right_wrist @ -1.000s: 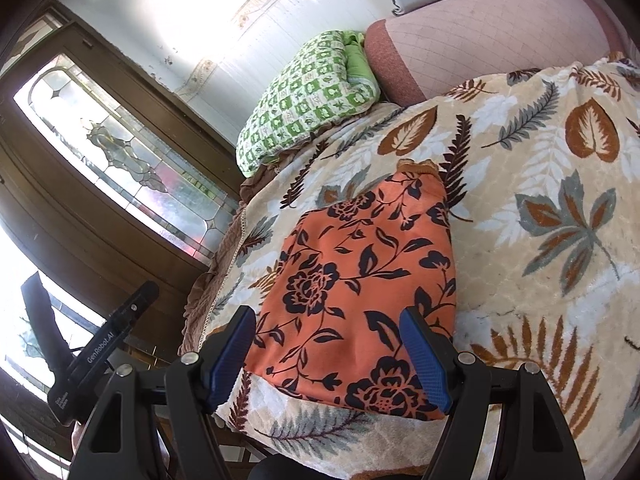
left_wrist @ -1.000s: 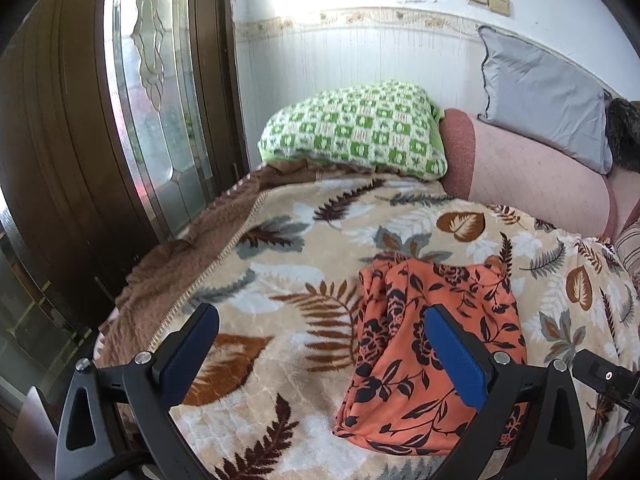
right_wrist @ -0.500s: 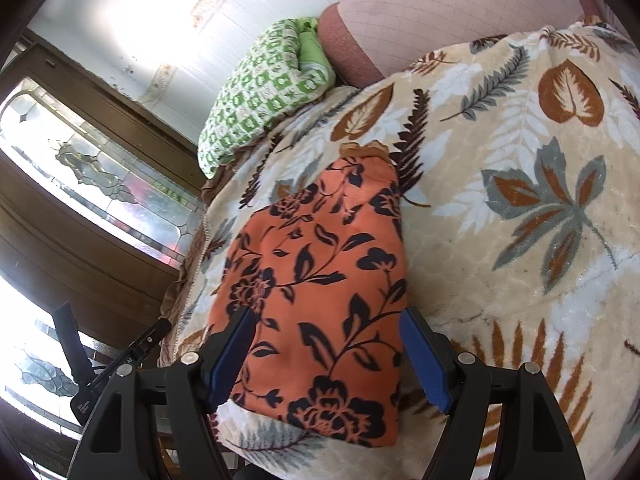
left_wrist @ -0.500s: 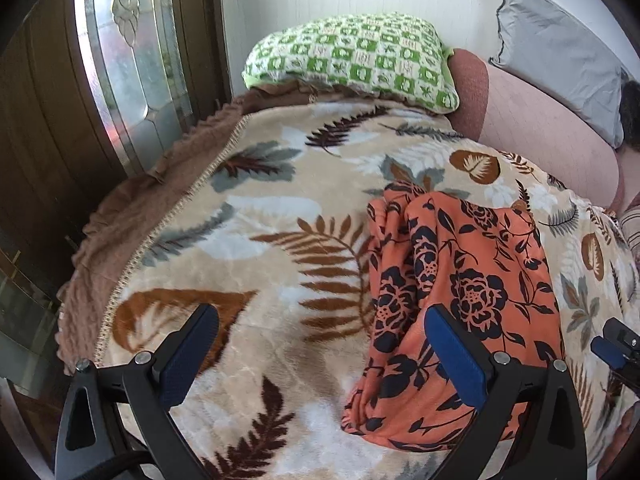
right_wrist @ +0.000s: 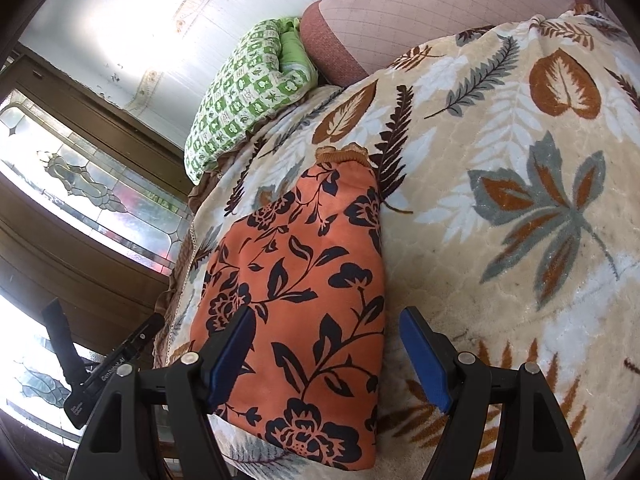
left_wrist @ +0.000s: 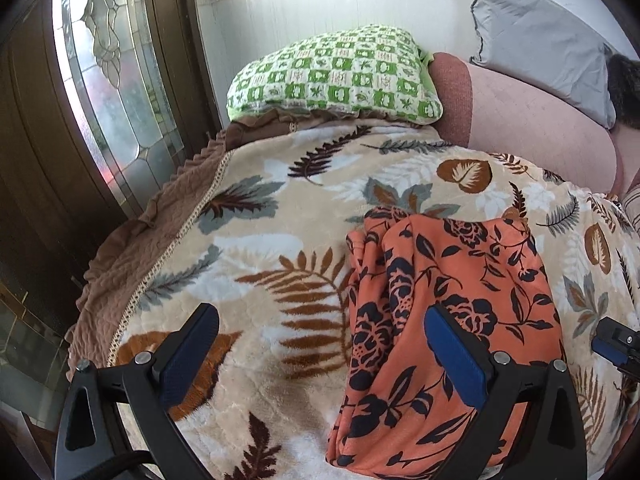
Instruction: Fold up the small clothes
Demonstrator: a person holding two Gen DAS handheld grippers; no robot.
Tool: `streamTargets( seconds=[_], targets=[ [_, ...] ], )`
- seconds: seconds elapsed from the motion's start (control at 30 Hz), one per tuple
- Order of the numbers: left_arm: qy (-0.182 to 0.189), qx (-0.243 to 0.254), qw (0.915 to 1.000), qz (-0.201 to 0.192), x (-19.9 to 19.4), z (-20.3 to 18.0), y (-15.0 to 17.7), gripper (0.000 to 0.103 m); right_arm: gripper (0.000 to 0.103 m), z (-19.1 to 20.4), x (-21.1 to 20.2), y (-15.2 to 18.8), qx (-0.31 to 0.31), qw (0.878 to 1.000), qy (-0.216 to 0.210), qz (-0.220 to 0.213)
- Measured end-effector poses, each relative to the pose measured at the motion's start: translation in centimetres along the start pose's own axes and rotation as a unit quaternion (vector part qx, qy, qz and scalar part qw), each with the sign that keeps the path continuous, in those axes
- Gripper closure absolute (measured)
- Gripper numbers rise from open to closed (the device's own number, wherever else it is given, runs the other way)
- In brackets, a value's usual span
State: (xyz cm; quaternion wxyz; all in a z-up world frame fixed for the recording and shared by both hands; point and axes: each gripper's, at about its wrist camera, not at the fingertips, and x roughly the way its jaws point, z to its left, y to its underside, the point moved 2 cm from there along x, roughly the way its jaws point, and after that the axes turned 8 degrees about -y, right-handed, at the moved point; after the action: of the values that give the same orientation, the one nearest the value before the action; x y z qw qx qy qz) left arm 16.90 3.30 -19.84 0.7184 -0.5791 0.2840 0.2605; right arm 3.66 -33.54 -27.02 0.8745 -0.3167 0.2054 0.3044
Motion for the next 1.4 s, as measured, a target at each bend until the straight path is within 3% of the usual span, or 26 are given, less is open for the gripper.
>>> streamTargets(
  seconds=[0.37, 1.4],
  targets=[
    [0.000, 0.000, 0.9996, -0.029, -2.0, 0.2, -0.8, 0.000, 0.025, 1.0, -0.3, 0.2, -0.008, 1.000, -0.005, -0.002],
    [0.003, -0.002, 0.9999, -0.012, 0.0, -0.4, -0.6, 0.000, 0.025, 0.6, 0.8, 0.4, -0.004, 1.000, -0.004, 0.009]
  ],
)
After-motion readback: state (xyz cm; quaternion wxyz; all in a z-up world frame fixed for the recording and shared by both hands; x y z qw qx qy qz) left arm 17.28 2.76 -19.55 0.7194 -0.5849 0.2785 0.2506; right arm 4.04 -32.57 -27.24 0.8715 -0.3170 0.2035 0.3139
